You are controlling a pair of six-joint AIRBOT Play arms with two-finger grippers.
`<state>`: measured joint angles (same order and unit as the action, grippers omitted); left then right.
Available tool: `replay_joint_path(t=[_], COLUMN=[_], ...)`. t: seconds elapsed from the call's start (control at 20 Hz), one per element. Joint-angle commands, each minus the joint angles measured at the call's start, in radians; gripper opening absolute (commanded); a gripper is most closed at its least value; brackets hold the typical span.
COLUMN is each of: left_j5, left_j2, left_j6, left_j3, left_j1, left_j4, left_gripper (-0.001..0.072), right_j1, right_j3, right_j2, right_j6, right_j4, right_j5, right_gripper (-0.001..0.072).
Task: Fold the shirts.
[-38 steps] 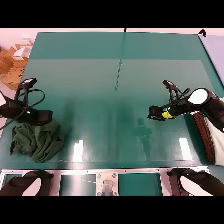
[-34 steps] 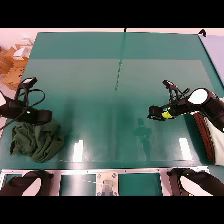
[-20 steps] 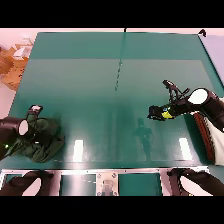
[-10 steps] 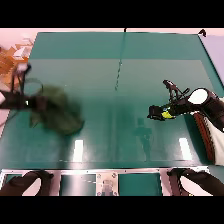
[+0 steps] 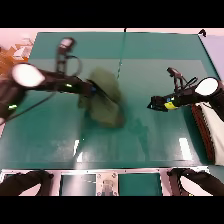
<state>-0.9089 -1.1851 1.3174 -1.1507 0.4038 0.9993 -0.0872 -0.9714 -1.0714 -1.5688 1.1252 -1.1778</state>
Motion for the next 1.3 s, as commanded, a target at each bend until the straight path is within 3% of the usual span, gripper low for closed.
replay_joint_path(t=[0.0, 0.05, 0.1, 0.3, 0.5, 0.55, 0.6, 0.7, 0.8, 0.85, 1.15, 1.2, 1.25], left_j5=[0.022, -0.014, -0.072, -0.261, -0.196, -0.150, -0.102, -0.038, -0.058, -0.082, -0.124, -0.160, -0.210], left_j2=[-0.171, -0.174, -0.168, -0.166, -0.199, -0.219, -0.241, -0.304, -0.368, -0.388, -0.411, -0.410, -0.410], left_j6=[-0.006, -0.006, -0.005, 0.061, 0.093, 0.092, 0.090, 0.077, 0.056, 0.053, 0.047, 0.031, 0.031], left_j3=[-0.027, -0.042, -0.068, -0.132, -0.040, -0.005, 0.020, 0.045, 0.045, 0.045, 0.042, 0.033, 0.011], left_j1=[0.058, 0.025, -0.027, -0.258, -0.316, -0.308, -0.300, -0.286, -0.272, -0.273, -0.273, -0.275, -0.281], left_j4=[-0.026, -0.019, -0.006, 0.050, 0.046, 0.025, -0.014, -0.104, -0.130, -0.128, -0.107, -0.095, -0.058], left_gripper=[0.0715, 0.0715, 0.0715, 0.0715, 0.0714, 0.0714, 0.0714, 0.0714, 0.0714, 0.0714, 0.0714, 0.0714, 0.0714], right_j1=[0.017, 0.032, 0.056, 0.164, 0.198, 0.193, 0.191, 0.180, 0.140, 0.113, -0.031, -0.041, -0.045], right_j3=[-0.065, -0.064, -0.064, -0.064, -0.065, -0.066, -0.071, -0.110, -0.194, -0.243, -0.547, -0.577, -0.597], right_j2=[0.000, 0.000, -0.002, -0.064, -0.250, -0.299, -0.354, -0.463, -0.587, -0.644, -0.900, -0.921, -0.929], right_j6=[-0.001, -0.001, -0.001, 0.000, 0.101, 0.126, 0.165, 0.233, 0.266, 0.265, 0.219, 0.215, 0.215], right_j4=[0.001, 0.001, 0.003, -0.001, -0.139, -0.189, -0.258, -0.383, -0.445, -0.446, -0.445, -0.446, -0.445], right_j5=[-0.010, -0.013, -0.013, 0.000, 0.066, 0.109, 0.146, 0.167, 0.165, 0.164, 0.155, 0.150, 0.143], right_gripper=[0.0348, 0.0441, 0.0476, 0.0472, 0.0469, 0.0432, 0.0339, 0.0335, 0.0343, 0.0377, 0.0352, 0.0311, 0.0178])
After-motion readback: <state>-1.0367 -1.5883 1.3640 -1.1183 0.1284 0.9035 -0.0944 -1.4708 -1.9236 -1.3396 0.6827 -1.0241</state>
